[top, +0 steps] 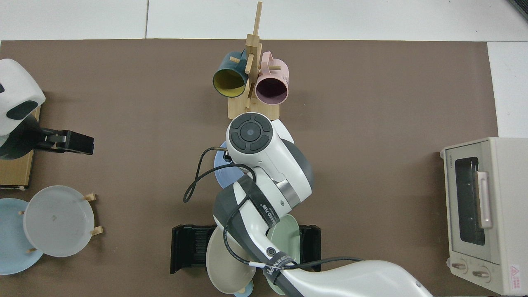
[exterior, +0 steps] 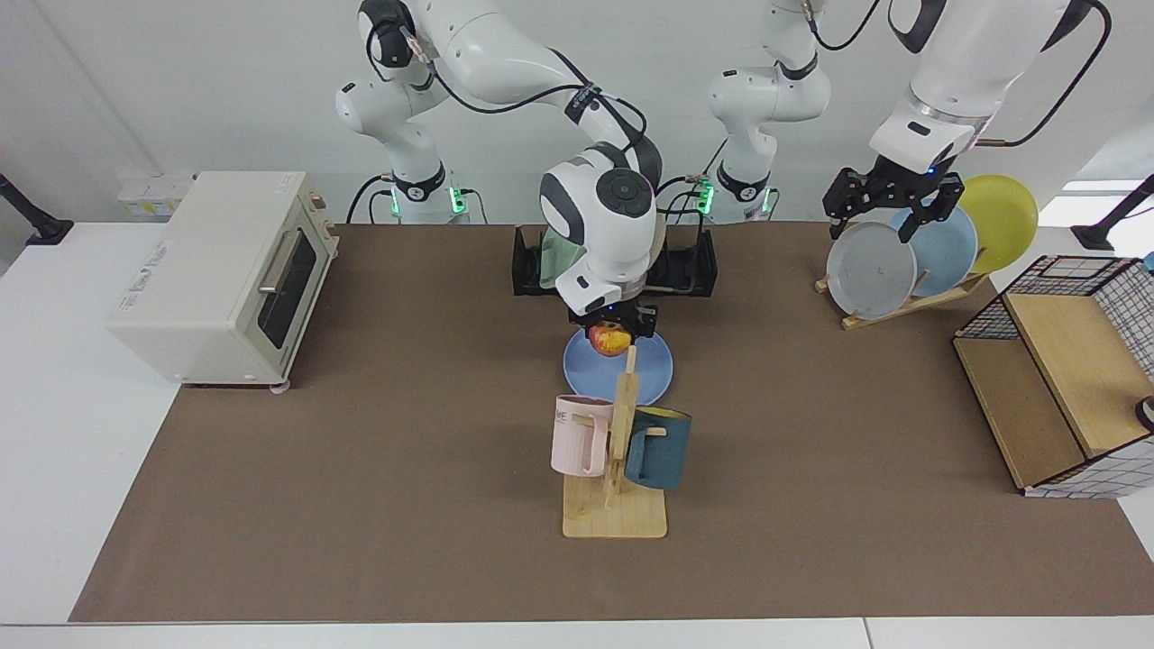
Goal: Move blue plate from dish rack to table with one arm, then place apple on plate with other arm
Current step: 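Carry the apple with the right gripper over the blue plate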
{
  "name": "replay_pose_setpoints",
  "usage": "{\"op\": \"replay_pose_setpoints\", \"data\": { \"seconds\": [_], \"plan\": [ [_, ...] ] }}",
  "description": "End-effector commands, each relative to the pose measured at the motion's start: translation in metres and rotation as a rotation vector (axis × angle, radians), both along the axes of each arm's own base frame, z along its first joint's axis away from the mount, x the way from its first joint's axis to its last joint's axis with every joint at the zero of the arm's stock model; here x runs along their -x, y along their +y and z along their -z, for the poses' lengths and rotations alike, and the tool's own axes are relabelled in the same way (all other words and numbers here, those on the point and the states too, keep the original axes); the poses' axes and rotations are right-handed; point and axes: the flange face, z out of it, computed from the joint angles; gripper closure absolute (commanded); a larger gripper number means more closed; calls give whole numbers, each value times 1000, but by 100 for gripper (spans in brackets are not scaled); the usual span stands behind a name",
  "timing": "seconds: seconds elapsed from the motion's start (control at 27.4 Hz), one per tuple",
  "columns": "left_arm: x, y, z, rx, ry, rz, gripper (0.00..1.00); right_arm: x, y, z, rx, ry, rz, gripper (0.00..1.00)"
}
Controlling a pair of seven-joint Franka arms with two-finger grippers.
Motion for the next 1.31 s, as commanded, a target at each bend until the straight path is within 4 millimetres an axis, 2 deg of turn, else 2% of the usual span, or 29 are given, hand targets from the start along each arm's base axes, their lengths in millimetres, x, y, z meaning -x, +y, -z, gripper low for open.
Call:
{"op": "replay_pose_setpoints", "data": {
  "seconds": [0.0, 0.29, 0.55, 0.95, 0.98, 1.02, 1.06, 1.09, 1.28],
  "plan": [
    [1, 3, -5, 22, -15, 10, 0, -8, 6, 9, -28, -15, 20, 100],
    [2, 0, -5, 21, -12, 6, 0, -10, 10, 31, -34, -28, 18, 100],
    [3, 3, -6, 17, -9, 2, 0, -1, 12, 49, -60, 1, 37, 100],
    [3, 4, -8, 17, -12, 0, 0, 11, 15, 66, -49, 26, 31, 100],
    [3, 4, -8, 17, -12, 0, 0, 11, 15, 66, -48, 27, 31, 84],
    [3, 4, -8, 17, -12, 0, 0, 11, 15, 66, -46, 28, 30, 53],
    [3, 4, -8, 17, -12, 0, 0, 11, 15, 66, -45, 29, 30, 15],
    [3, 4, -8, 17, -12, 0, 0, 11, 14, 66, -40, 24, 22, 0],
    [4, 3, -10, 18, -17, 2, 0, 14, 20, 55, -38, 17, -14, 0]
  ]
}}
